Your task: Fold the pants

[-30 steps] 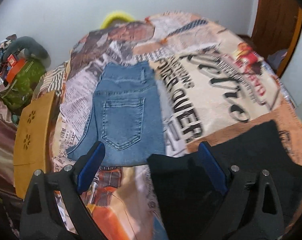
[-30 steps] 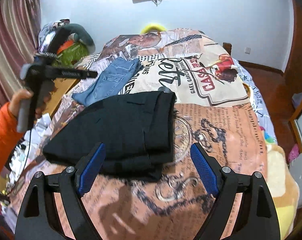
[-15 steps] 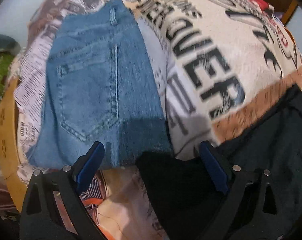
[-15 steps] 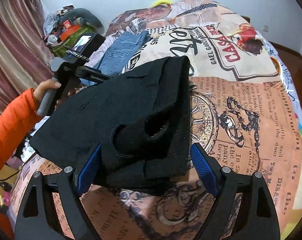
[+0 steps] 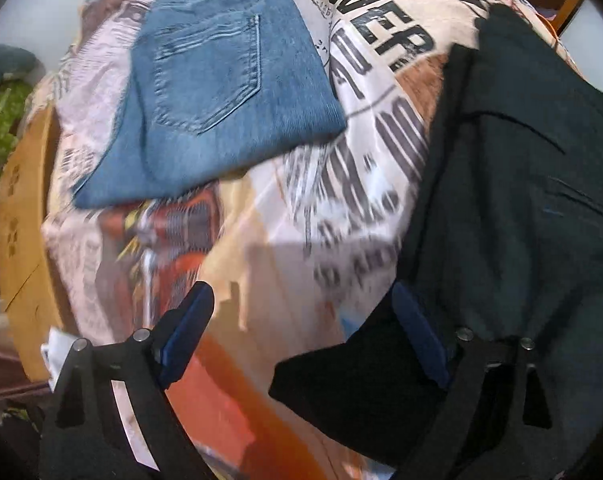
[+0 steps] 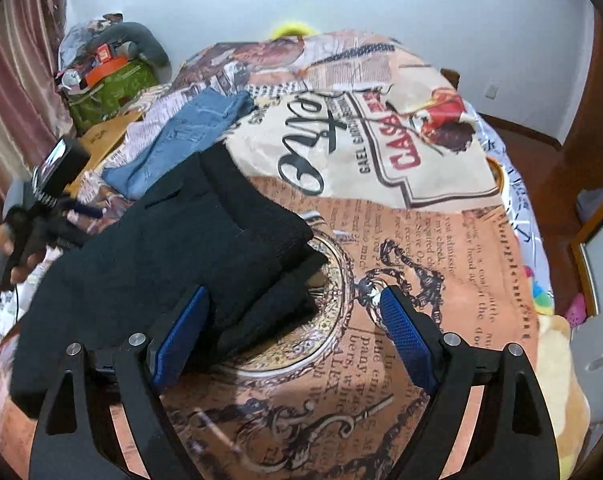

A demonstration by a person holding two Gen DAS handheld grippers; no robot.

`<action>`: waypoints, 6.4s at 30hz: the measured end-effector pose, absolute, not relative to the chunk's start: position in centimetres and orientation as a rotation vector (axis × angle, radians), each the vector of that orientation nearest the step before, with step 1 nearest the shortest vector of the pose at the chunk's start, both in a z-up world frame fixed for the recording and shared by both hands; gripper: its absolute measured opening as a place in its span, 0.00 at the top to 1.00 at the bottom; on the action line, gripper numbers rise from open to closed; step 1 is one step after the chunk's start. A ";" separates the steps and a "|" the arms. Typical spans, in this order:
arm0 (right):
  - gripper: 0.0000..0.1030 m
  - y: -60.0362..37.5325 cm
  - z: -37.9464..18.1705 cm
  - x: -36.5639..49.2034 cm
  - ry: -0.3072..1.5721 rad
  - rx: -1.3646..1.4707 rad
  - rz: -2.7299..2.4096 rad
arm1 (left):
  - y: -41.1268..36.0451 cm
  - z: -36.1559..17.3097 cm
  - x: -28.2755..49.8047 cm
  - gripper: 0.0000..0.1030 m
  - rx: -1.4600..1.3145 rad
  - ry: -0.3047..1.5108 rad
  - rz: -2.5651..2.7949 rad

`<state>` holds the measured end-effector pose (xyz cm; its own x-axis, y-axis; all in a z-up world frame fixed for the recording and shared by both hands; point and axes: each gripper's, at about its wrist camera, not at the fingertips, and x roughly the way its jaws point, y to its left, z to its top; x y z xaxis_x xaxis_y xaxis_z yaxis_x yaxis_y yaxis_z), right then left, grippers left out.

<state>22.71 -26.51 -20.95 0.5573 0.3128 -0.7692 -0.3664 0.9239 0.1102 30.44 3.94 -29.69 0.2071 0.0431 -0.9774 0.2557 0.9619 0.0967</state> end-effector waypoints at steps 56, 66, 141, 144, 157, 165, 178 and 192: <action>0.50 -23.5 -20.3 25.1 0.889 -0.067 0.497 | -4.3 -20.7 30.7 0.14 0.230 0.961 -0.167; 0.69 -23.1 -23.5 27.7 0.954 -0.112 0.508 | -4.7 -23.9 32.5 0.24 0.252 1.019 -0.170; 0.76 -21.9 -20.4 24.0 1.003 0.155 0.743 | 0.7 -19.7 27.8 0.68 -0.274 1.115 -0.412; 0.77 -20.5 -19.1 24.8 0.969 0.132 0.749 | 1.7 -18.2 28.0 0.69 -0.264 1.068 -0.387; 0.77 -13.6 -14.9 30.9 0.825 0.089 0.804 | 9.0 -13.0 33.3 0.69 -0.235 0.932 -0.257; 0.77 -8.3 -15.3 36.2 0.779 0.054 0.829 | 14.6 -14.2 39.6 0.69 -0.233 0.912 -0.184; 0.77 -2.5 -21.8 44.3 0.817 0.006 0.814 | 18.9 -23.3 48.7 0.69 -0.212 0.957 -0.092; 0.69 -2.3 -26.6 45.0 0.975 -0.106 0.724 | 17.3 -29.0 49.1 0.57 -0.118 1.002 0.030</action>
